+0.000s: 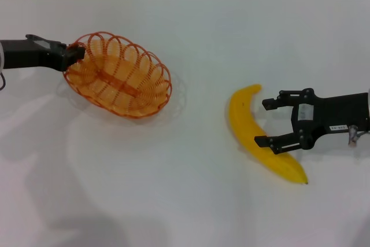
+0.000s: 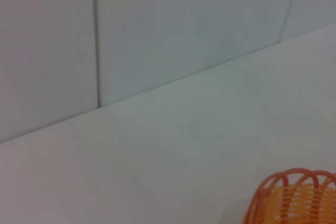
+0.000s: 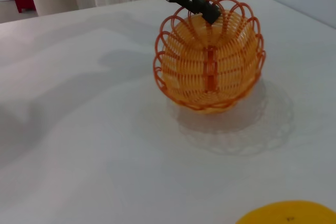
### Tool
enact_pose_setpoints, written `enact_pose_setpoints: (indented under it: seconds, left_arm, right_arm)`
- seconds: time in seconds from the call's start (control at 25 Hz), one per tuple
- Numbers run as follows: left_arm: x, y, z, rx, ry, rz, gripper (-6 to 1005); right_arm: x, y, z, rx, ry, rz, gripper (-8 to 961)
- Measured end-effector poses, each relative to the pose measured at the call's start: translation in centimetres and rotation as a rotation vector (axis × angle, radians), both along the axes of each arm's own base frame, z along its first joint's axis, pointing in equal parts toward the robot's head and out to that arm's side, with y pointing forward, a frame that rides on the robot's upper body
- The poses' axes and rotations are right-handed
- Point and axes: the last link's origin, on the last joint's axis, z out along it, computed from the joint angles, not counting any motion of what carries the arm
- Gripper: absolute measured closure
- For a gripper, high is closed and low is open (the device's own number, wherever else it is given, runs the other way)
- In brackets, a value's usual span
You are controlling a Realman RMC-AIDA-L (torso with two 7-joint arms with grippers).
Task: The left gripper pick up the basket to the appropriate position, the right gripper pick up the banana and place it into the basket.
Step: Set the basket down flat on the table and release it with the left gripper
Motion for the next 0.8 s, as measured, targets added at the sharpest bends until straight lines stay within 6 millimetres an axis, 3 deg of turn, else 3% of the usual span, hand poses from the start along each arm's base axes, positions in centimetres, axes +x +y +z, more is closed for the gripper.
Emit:
enact_pose_setpoints:
  seconds: [0.8]
  left_arm:
    - [-1.8,0.0,-2.4,0.070,-0.050,0.051,919]
  right_arm:
    - [0.0,-0.1,-0.2,-0.008,-0.005,0.003,59]
